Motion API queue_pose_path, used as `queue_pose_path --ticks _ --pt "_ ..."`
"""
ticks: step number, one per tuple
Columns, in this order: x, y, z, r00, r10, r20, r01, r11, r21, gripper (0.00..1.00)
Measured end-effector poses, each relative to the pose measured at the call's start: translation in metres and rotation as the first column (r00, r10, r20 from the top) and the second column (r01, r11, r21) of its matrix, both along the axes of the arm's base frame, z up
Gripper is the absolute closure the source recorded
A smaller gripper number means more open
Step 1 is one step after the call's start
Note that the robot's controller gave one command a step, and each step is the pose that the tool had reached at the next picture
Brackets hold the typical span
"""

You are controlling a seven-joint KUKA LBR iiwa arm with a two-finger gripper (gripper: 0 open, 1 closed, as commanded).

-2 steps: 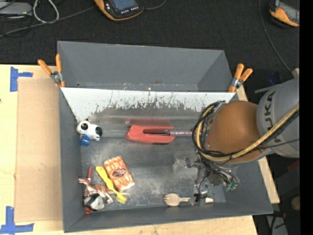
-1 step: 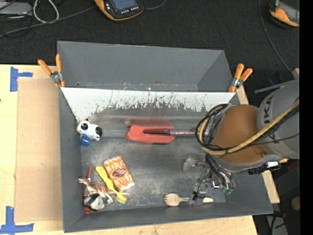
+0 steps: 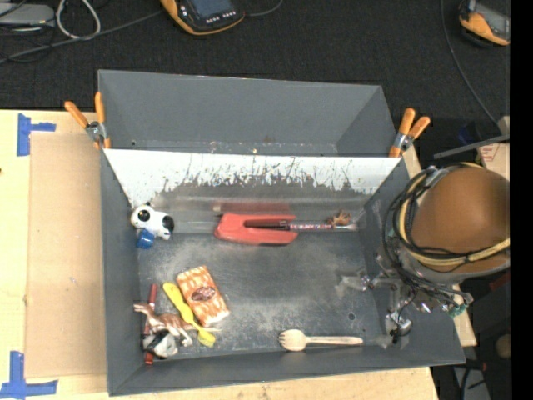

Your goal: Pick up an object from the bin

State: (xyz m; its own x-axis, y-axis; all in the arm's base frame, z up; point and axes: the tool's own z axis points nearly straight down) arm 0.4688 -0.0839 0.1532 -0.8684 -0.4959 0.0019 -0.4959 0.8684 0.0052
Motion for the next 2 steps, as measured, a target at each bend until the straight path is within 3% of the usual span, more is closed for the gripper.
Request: queue_pose_path --ticks 1,2 --pt "0.011 0.072 -0.079 0.864 -0.504 0.006 0.504 0.864 0.0 0.0" --pt "0.015 0.049 0.004 0.996 0.084 -0.001 -0.084 0.996 0.002 0.0"
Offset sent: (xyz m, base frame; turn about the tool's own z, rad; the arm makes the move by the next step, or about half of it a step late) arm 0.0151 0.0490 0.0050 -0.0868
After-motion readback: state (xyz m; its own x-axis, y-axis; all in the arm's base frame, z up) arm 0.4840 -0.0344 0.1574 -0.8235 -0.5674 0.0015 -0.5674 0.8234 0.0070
